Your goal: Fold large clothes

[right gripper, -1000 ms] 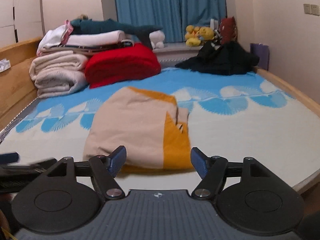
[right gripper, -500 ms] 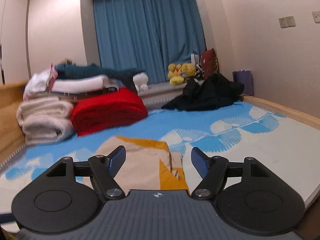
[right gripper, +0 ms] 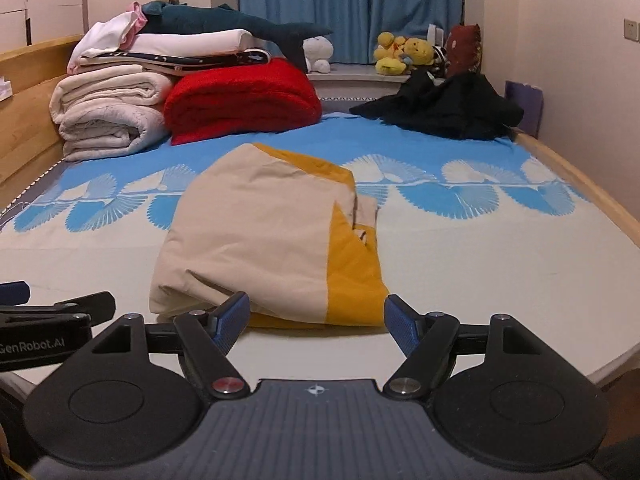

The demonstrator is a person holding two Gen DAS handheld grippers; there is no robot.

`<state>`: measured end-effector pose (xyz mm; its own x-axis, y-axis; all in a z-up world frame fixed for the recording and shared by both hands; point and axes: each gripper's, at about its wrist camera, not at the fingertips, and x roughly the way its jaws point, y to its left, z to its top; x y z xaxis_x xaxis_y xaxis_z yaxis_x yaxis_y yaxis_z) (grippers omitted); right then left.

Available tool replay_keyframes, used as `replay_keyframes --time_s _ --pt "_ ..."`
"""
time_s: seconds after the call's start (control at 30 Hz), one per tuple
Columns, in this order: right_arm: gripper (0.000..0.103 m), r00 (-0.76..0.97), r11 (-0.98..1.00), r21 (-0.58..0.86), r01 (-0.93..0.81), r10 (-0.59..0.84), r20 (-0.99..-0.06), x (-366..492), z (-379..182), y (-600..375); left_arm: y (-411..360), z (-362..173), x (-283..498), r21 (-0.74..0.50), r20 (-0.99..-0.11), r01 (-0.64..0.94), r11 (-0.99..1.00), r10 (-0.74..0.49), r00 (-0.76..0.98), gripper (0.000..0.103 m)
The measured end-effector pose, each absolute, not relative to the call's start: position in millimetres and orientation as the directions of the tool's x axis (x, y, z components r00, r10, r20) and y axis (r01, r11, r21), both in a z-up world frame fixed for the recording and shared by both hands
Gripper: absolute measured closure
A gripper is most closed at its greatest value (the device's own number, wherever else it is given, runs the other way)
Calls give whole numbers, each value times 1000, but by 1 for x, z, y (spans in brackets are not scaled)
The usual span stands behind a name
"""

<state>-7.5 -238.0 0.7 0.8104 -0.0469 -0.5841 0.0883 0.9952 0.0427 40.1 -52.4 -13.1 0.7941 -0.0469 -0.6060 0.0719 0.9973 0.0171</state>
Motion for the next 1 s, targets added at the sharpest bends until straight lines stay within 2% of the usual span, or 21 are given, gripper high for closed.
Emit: replay_keyframes --time_s 1.0 --pt "28 809 998 27 57 -30 -588 -2 -5 -229 -56 -19 41 12 -615 96 995 -69 785 0"
